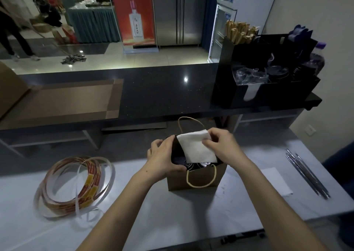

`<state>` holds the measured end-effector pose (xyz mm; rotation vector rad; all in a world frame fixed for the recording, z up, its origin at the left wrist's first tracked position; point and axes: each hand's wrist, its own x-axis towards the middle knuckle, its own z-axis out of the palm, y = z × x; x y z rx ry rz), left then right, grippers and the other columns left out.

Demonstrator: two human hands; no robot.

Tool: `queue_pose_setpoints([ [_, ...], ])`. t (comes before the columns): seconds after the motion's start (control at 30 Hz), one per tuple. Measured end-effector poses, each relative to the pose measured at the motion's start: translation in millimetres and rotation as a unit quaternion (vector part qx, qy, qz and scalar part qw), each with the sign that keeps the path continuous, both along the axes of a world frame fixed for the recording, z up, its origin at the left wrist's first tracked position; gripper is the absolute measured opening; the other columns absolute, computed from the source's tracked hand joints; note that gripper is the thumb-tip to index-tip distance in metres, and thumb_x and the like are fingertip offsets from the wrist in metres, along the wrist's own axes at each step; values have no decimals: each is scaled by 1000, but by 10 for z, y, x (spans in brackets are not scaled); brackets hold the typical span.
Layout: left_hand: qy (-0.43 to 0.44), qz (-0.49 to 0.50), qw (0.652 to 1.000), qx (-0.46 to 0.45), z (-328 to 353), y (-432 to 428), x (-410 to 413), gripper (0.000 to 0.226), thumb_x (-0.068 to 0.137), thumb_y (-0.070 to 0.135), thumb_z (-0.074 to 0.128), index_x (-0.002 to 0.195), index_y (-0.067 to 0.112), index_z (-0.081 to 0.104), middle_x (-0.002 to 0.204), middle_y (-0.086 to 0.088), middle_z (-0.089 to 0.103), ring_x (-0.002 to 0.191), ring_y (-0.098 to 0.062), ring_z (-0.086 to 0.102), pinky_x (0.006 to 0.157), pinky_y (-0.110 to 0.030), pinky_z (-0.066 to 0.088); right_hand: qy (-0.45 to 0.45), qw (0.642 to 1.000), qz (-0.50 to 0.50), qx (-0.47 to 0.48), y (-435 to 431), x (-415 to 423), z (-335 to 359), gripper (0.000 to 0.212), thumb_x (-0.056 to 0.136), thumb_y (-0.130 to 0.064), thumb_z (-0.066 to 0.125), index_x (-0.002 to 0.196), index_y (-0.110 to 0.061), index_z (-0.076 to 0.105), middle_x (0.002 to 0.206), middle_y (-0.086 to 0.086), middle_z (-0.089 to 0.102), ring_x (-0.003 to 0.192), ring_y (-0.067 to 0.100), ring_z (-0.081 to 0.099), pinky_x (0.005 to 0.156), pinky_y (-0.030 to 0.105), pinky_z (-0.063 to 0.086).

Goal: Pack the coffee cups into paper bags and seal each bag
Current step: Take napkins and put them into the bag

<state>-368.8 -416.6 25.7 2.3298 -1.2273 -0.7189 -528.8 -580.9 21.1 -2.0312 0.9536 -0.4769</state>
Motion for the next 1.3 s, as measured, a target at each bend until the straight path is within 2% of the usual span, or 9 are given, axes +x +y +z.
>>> queue_pose_setpoints([
  [0.17, -2, -2, 1000, 12, -41, -1, 12, 121, 78, 48, 88, 164, 28, 5, 165, 8, 12, 153, -29, 2, 125, -55, 15, 66, 998, 5, 7, 42, 199, -89, 8, 97, -23, 70, 105, -23, 70, 95, -5, 69, 85, 13, 67, 54, 22, 49],
  [0.27, -7, -1, 1000, 12, -65, -10, 7, 123, 77, 48, 88, 164, 28, 3, 166, 8, 11, 153, -30, 2, 125, -54, 16, 72, 997, -10, 34, 71, 263, -161, 6, 94, -17, 72, 101, -17, 72, 93, 2, 73, 84, 19, 71, 61, 34, 57],
  [0.37, -2, 11, 1000, 13, -120, -29, 19, 125, 75, 51, 89, 164, 31, 3, 167, 4, 9, 154, -33, 2, 124, -55, 18, 115, 993, -7, 26, 66, 277, -232, 3, 94, -16, 73, 93, -14, 71, 89, 7, 71, 75, 17, 67, 58, 27, 51],
  [0.5, -2, 15, 1000, 13, -107, -34, 5, 123, 77, 48, 88, 164, 30, 3, 168, 2, 9, 155, -34, 2, 125, -54, 19, 184, 982, -25, -17, -16, 321, -324, 9, 94, -11, 71, 85, -10, 67, 78, 9, 65, 65, 19, 62, 53, 28, 48],
  [0.63, -8, 12, 1000, 11, -68, -30, -23, 122, 79, 47, 88, 165, 28, 3, 169, 2, 11, 155, -34, 3, 125, -54, 18, 260, 964, -38, -49, -109, 336, -390, 5, 94, -13, 72, 95, -10, 69, 89, 9, 66, 77, 24, 67, 66, 34, 60],
  [0.77, -20, 14, 1000, 4, -104, -42, -35, 123, 78, 51, 87, 165, 27, 3, 168, 3, 15, 155, -32, 3, 125, -54, 15, 276, 958, -40, -71, -172, 308, -465, 9, 96, -14, 72, 104, -13, 69, 92, 6, 64, 81, 23, 67, 78, 40, 64],
  [0.93, -17, 22, 1000, -4, -150, -55, -45, 124, 78, 53, 86, 165, 27, 2, 169, 2, 17, 155, -31, 2, 126, -54, 16, 235, 968, -31, -83, -175, 231, -448, 12, 97, -12, 68, 106, -20, 66, 95, 1, 63, 83, 19, 64, 79, 39, 62],
  [1.1, -37, 17, 999, -7, -223, -112, 7, 122, 77, 56, 84, 165, 26, 5, 167, 4, 24, 155, -27, 5, 124, -52, 16, 124, 988, -27, -90, -109, 180, -350, 21, 100, -21, 68, 121, -19, 64, 108, -2, 66, 95, 12, 64, 84, 28, 57],
  [1.3, -71, 51, 994, -66, -188, -181, 4, 85, 86, 60, 74, 155, 32, 33, 150, 4, 43, 145, -26, 25, 116, -46, 28, -21, 992, -13, -121, -129, 1, -257, 16, 101, -19, 67, 116, -19, 69, 106, -7, 65, 94, 4, 63, 81, 15, 53],
])
